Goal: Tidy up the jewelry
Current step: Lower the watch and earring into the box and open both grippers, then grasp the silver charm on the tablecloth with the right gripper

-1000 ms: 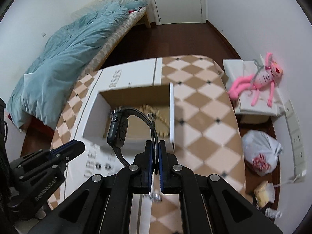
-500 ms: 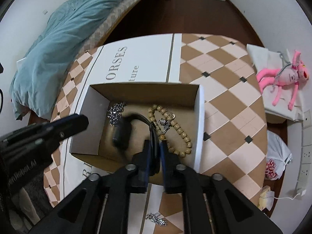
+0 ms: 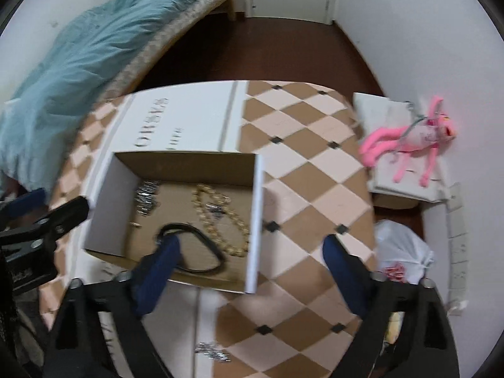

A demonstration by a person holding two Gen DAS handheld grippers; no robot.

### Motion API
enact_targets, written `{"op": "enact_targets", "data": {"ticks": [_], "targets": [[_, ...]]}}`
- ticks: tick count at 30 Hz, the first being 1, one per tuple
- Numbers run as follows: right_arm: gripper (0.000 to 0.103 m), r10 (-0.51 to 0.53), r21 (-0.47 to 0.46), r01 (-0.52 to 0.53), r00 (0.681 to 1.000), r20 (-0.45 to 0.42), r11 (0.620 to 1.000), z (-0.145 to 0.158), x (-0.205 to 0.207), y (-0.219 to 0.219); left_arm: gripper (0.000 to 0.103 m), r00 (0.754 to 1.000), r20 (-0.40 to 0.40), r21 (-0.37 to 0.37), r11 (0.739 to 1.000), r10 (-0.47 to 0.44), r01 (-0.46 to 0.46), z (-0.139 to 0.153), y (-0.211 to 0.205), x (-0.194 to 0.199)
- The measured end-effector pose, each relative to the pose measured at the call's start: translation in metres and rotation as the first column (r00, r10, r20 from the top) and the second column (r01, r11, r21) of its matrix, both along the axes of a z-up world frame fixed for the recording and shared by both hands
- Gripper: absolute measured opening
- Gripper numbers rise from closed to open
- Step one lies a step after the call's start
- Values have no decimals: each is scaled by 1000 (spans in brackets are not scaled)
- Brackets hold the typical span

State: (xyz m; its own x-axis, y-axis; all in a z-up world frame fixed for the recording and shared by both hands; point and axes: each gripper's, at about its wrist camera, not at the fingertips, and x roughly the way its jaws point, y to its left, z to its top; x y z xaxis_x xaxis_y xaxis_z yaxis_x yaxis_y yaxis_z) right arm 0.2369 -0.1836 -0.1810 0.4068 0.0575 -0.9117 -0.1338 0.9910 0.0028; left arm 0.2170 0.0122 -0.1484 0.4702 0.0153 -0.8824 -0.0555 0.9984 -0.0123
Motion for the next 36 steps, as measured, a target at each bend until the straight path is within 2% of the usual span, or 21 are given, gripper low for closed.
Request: {"op": "enact_targets", "data": {"ticks": [6,12,29,33,36], "targets": [[98,-33,-41,33,999,8,999,-4,-5,-4,97,1000,10,6,1000,19,-19,-2,-1,-9],[99,-56,-30,57,998,32,998,5,-12,-7,97,999,42,13,1000,19,-20,8,-5,-15],[99,-90,32,86,980,178,996,78,-66,-17,97,988,157,-22,1000,5,-2,68,-14,-56],[99,-80,56,72,985,153,996,75,-80,-21,97,989,150,-13,1000,12,-10,61,-10,-67],[99,-65,45,60,992,107,997,51,-95,-20,97,993,120,16,1000,18,-21,40,-9,-80]]}}
